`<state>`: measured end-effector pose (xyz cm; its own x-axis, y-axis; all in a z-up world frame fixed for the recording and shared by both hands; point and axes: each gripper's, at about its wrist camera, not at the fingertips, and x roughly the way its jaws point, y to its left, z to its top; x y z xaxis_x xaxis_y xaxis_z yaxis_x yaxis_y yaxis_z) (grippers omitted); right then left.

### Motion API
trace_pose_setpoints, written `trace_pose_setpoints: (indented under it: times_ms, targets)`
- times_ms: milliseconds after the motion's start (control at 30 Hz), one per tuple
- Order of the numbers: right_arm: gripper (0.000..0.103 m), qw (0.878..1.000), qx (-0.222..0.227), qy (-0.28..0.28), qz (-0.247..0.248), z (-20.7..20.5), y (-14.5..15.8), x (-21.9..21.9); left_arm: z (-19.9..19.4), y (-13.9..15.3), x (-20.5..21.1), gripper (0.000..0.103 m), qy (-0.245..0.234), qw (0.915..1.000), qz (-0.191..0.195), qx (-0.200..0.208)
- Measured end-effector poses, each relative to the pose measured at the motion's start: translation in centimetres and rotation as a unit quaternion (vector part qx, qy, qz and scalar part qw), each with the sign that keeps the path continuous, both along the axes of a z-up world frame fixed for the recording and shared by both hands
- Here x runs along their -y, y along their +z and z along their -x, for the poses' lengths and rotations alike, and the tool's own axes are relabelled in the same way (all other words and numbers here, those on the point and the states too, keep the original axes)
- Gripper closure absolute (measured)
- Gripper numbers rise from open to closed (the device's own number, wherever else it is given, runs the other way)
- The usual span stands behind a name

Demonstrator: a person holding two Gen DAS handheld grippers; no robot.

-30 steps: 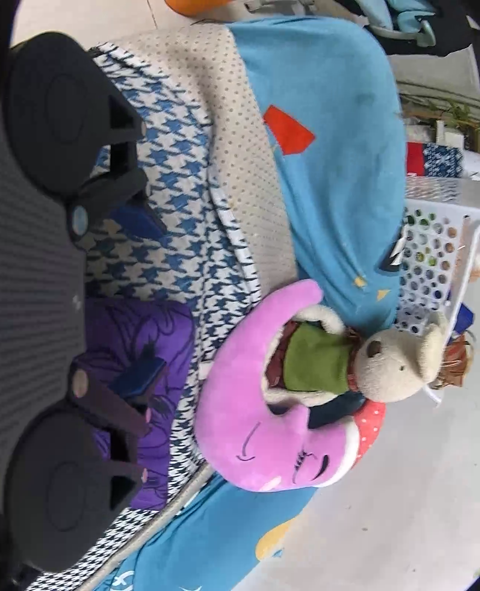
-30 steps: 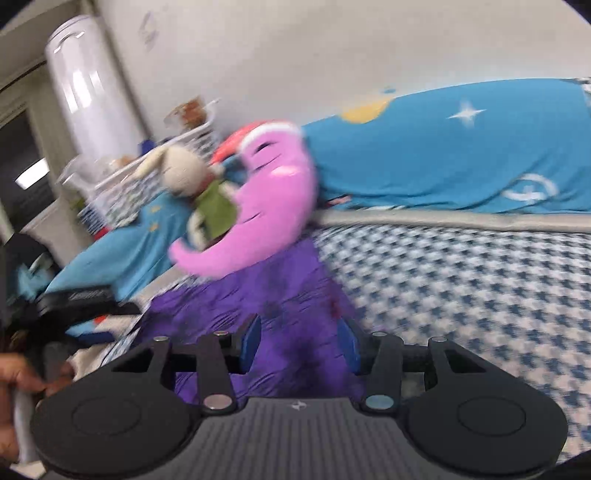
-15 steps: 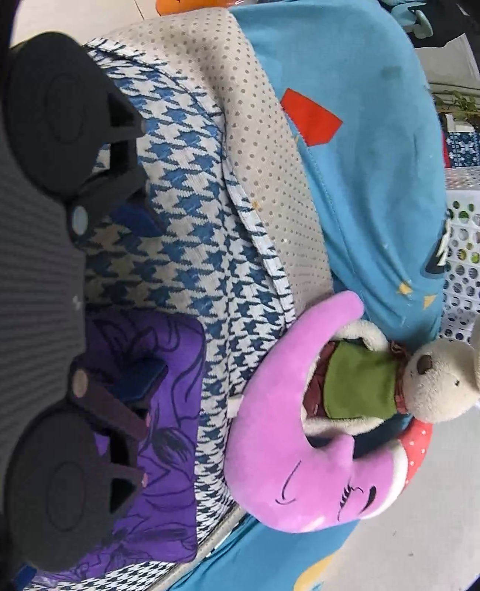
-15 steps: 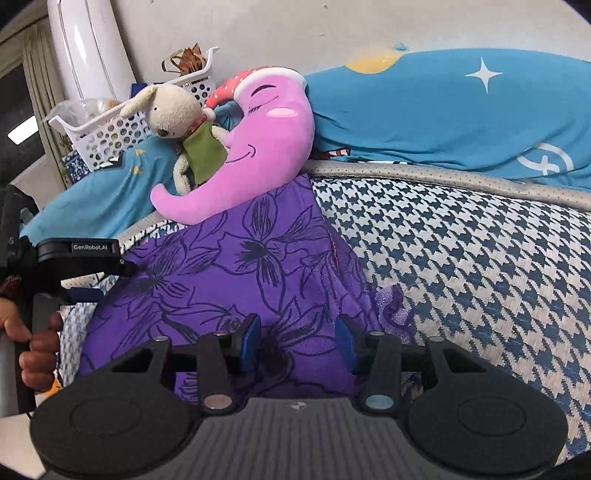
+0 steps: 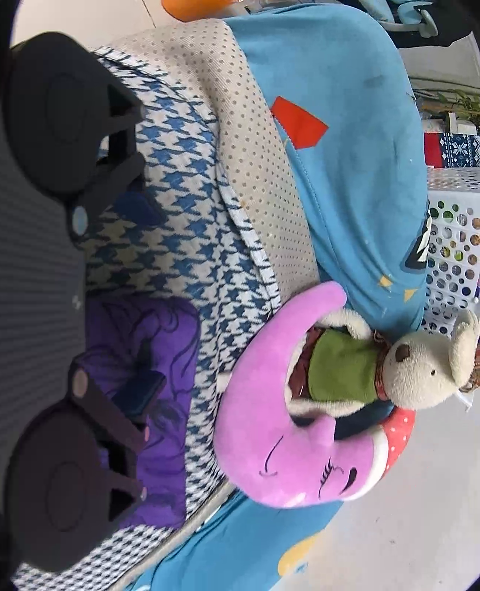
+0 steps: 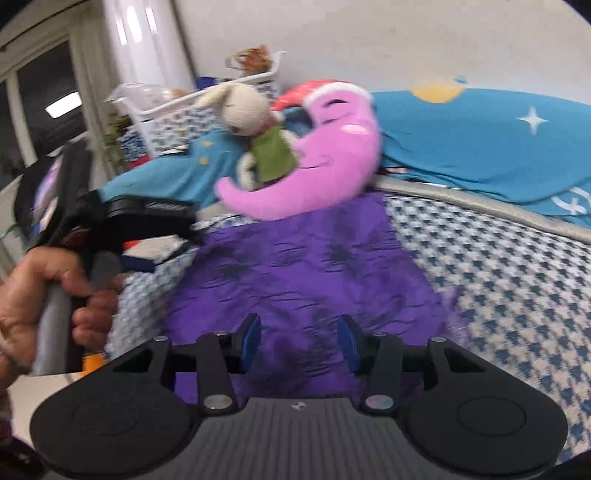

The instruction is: Fold clothes

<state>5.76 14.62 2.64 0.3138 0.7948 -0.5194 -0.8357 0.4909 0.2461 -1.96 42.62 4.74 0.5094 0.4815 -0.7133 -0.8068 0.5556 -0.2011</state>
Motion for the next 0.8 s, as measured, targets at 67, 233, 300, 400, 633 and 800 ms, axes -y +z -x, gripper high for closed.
trace_pose_setpoints:
  times_ms: [67, 233, 300, 400, 633, 800]
  targets:
    - [0.057, 1.000, 0.003, 0.018, 0.005, 1.3, 0.1, -0.4, 0.3, 0.4, 0.8, 0.009, -0.010, 0.9999, 0.000, -0.001]
    - [0.057, 0.999, 0.018, 0.044, 0.020, 4.1, -0.1, -1.2, 1.7, 1.1, 2.8, 0.005, -0.018, 0.9998, 0.001, -0.007]
    - [0.057, 0.998, 0.019, 0.052, 0.022, 4.9, -0.2, -1.5, 2.3, 1.3, 3.3, 0.003, -0.016, 0.9998, 0.005, -0.005]
    - [0.057, 0.997, 0.027, 0.060, 0.027, 6.0, -0.8, -2.0, 3.0, 1.5, 3.8, 0.000, -0.012, 0.9999, 0.005, -0.007]
    - [0.056, 0.994, 0.072, 0.055, 0.068, 7.9, -3.2, -3.7, 3.9, 1.7, 4.7, 0.000, -0.002, 0.9998, -0.002, -0.022]
    - [0.055, 0.992, 0.079, 0.061, 0.077, 7.9, -3.8, -3.9, 4.1, 1.6, 5.3, 0.000, -0.008, 0.9996, 0.003, -0.025]
